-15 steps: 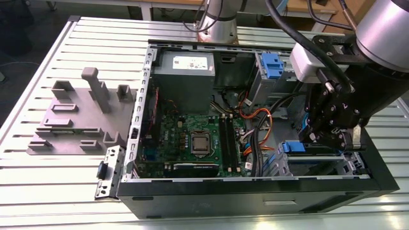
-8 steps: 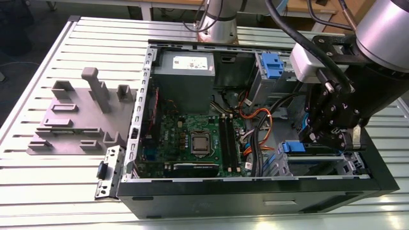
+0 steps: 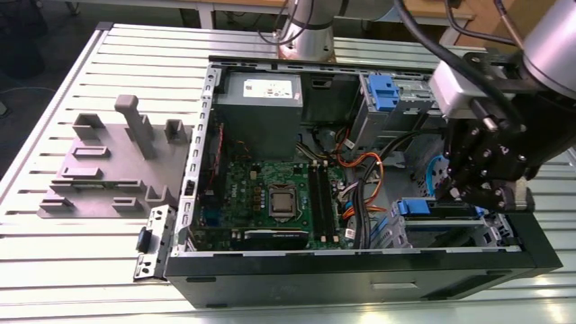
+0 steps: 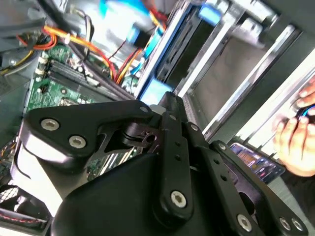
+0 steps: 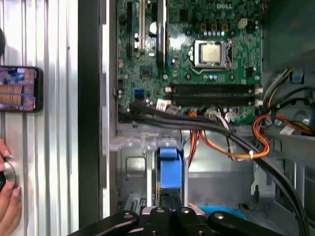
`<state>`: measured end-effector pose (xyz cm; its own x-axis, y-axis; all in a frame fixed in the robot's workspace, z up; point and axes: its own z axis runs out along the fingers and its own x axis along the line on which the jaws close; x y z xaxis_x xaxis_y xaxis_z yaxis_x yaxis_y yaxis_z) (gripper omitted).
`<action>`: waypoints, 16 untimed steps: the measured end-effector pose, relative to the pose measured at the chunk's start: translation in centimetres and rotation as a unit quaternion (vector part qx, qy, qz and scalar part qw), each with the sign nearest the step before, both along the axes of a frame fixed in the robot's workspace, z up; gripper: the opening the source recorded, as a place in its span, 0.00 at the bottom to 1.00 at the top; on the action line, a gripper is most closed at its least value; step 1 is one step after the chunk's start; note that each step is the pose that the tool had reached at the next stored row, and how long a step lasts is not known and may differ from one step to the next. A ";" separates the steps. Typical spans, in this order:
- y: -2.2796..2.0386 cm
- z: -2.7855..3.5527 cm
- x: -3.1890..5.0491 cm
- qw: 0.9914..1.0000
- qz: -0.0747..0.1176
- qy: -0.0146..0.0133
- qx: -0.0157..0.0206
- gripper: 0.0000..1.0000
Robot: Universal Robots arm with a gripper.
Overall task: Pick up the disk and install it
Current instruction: 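Insert the first disk wire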
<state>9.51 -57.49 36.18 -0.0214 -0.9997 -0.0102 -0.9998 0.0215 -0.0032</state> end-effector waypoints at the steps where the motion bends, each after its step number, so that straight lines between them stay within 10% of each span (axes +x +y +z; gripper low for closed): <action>1: 0.00 -0.02 0.45 1.000 0.000 0.000 0.000 0.11; 6: 0.00 -0.07 2.31 1.000 0.000 0.002 0.000 0.11; 16: 0.09 0.36 2.52 1.000 0.000 0.002 -0.001 0.11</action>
<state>12.02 -57.40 36.54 -0.0214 -0.9997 -0.0091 -0.9998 0.0214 0.0000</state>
